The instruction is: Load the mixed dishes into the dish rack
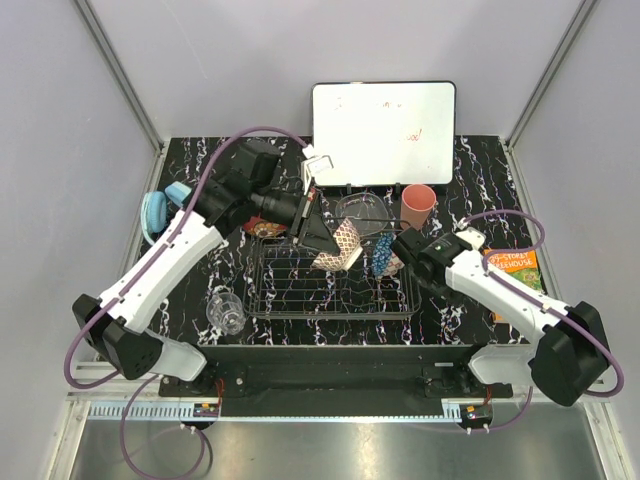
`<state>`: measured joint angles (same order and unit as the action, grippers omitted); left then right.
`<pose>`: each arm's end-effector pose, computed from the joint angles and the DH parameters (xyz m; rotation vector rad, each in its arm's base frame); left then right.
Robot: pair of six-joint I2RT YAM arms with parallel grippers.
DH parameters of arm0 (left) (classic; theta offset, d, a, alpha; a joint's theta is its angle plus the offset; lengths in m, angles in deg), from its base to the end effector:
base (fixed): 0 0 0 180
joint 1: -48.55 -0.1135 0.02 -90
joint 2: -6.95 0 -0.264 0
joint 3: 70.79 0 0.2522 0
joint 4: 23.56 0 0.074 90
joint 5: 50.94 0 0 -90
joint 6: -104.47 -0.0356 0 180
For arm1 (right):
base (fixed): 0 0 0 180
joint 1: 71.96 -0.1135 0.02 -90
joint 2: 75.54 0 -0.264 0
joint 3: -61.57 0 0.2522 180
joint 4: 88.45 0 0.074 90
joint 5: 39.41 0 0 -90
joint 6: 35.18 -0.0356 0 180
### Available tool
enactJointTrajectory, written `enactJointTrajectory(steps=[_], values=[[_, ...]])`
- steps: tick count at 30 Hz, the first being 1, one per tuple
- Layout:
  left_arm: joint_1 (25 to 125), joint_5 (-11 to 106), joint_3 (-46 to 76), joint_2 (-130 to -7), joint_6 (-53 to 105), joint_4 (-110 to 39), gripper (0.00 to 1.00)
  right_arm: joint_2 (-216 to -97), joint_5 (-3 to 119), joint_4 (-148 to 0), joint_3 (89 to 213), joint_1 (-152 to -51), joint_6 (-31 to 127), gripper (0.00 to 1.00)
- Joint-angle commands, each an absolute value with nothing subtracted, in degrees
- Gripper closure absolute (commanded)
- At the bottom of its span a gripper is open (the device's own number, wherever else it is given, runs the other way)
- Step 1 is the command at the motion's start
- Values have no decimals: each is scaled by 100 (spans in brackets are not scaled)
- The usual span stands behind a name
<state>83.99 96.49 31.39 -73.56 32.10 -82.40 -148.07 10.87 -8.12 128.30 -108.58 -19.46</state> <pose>0.2149 -0.1898 0.4107 0.9523 2.1262 -1.6006 0.1729 0.1001 0.2387 0.8351 2.3546 -0.4422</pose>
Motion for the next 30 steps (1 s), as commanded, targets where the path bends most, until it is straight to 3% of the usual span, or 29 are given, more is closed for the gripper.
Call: enactJointTrajectory(steps=[1, 6, 18, 21, 25, 30], values=[[8458, 10243, 2823, -7119, 3846, -7178, 100, -14875, 1806, -1316, 12868, -10888, -1760, 9], [8862, 10225, 2287, -7206, 4320, -6616, 100, -14665, 1650, -1238, 12894, -10888, -1725, 10], [9750, 10594, 1733, -8435, 7314, -3770, 100, -13085, 454, -411, 13773, -10888, -1866, 8], [9786, 10647, 1417, -8726, 8463, -2506, 100, -12715, 366, -464, 13765, -10888, -1743, 8], [9751, 10227, 592, -8876, 10146, 715, 100, -12608, 322, -464, 13800, -10879, -1593, 8], [9549, 9733, 414, -9070, 10579, 1445, 100, -12678, 383, -560, 13835, -10888, -1435, 8]])
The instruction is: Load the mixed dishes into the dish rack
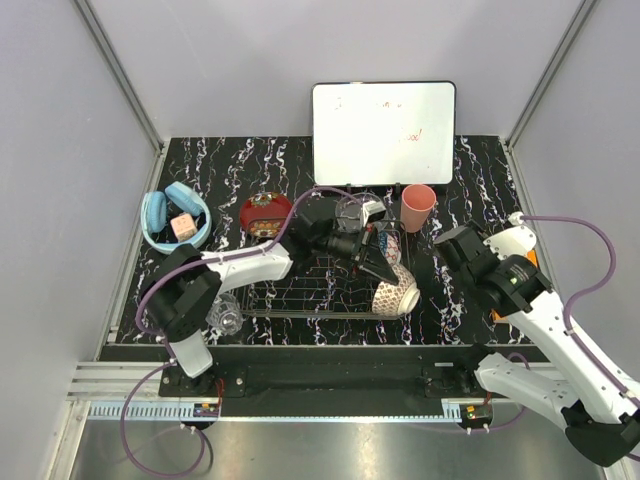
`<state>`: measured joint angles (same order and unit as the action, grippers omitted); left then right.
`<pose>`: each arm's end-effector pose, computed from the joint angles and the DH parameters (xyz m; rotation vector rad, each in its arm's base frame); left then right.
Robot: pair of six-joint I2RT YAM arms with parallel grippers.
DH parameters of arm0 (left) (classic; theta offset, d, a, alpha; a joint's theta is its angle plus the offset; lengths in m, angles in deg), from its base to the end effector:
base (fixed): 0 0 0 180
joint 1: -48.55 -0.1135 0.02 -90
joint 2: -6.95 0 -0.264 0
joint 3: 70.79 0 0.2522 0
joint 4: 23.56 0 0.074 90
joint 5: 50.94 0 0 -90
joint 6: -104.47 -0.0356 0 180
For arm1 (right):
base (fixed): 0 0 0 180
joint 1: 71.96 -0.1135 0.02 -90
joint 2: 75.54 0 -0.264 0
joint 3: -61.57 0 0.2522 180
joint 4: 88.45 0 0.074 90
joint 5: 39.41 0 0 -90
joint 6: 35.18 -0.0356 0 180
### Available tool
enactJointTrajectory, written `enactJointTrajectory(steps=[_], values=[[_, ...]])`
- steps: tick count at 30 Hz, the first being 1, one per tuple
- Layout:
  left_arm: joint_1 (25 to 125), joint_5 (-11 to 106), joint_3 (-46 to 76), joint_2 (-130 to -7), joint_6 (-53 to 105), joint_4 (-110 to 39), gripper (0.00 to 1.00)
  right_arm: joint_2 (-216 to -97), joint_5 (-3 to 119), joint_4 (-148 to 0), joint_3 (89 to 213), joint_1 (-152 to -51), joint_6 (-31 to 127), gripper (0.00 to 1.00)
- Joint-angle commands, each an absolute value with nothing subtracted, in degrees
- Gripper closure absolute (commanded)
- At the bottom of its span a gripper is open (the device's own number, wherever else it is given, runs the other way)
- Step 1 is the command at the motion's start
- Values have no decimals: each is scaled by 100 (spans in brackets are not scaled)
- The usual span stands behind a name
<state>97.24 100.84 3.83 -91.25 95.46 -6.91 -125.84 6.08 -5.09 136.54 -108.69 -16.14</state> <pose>0.2266 -0.3054 0.2630 -0.4369 -2.0966 1.9986 0.1209 0.0591 0.3370 0.8933 2.0391 -0.0335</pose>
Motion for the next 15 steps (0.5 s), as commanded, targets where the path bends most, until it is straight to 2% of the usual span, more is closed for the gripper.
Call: enactJointTrajectory(steps=[1, 6, 9, 12, 15], values=[[9505, 9620, 370, -9079, 10527, 1340, 100, -12687, 436, -587, 13835, -10879, -1409, 8], [9311, 9311, 256, -9140, 9966, 927, 100, -12722, 559, -701, 13826, -10879, -1391, 8], [9285, 9127, 133, -9079, 9290, 172, 100, -12696, 568, -693, 13844, -10879, -1382, 8], [9285, 8881, 168, -9035, 8482, -1284, 100, -12634, 568, -710, 13888, -10888, -1365, 8], [9302, 8757, 159, -9105, 8241, -1517, 100, -12608, 594, -710, 13914, -10888, -1347, 8]])
